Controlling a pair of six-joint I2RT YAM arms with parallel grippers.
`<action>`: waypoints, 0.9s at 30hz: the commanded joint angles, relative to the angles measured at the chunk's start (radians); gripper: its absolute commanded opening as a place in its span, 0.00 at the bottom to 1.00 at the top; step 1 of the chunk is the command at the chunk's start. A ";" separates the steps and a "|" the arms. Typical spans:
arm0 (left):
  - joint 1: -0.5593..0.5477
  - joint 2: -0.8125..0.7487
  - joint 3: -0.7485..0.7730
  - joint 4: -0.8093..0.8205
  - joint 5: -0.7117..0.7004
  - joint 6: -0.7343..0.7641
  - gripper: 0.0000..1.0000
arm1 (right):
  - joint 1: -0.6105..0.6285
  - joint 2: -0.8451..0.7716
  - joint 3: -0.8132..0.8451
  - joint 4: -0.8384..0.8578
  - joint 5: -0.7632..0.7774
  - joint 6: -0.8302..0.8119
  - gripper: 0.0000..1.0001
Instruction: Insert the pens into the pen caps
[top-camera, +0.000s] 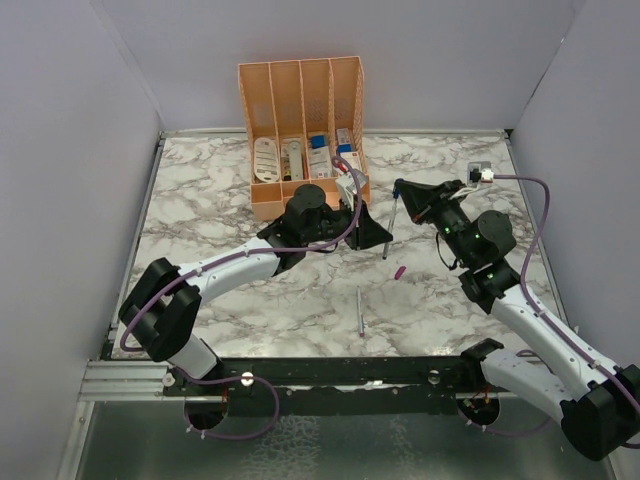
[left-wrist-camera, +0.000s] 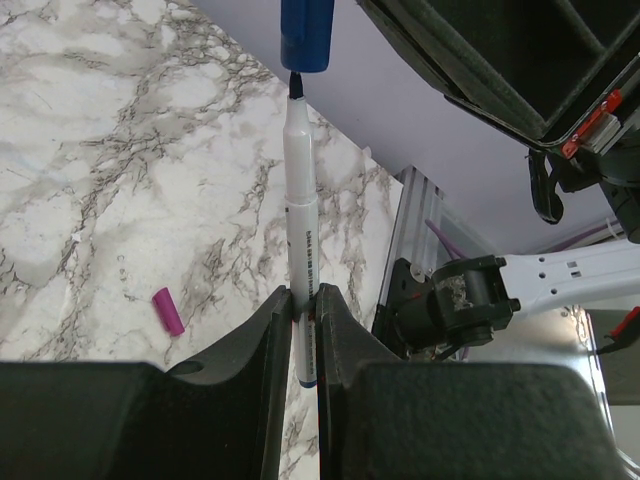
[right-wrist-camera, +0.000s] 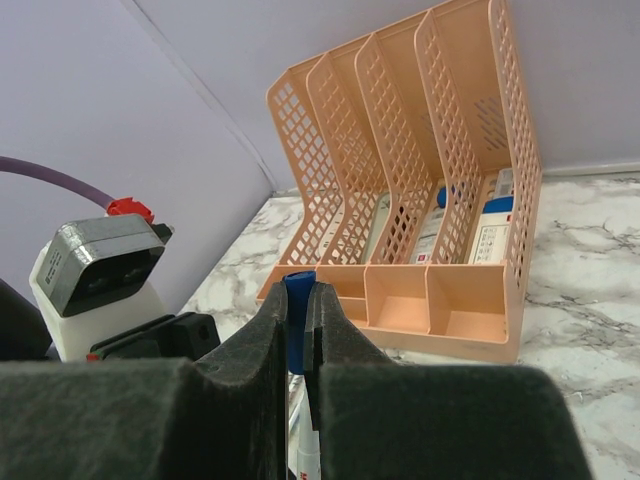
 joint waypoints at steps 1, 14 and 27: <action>-0.006 0.002 0.030 0.040 -0.016 -0.001 0.00 | 0.006 -0.006 -0.014 0.011 -0.028 0.006 0.01; -0.004 0.001 0.019 0.039 -0.002 -0.005 0.00 | 0.005 0.007 -0.006 0.023 -0.005 -0.017 0.01; -0.004 -0.026 -0.013 0.039 -0.020 -0.011 0.00 | 0.005 0.037 0.029 0.027 -0.001 -0.036 0.01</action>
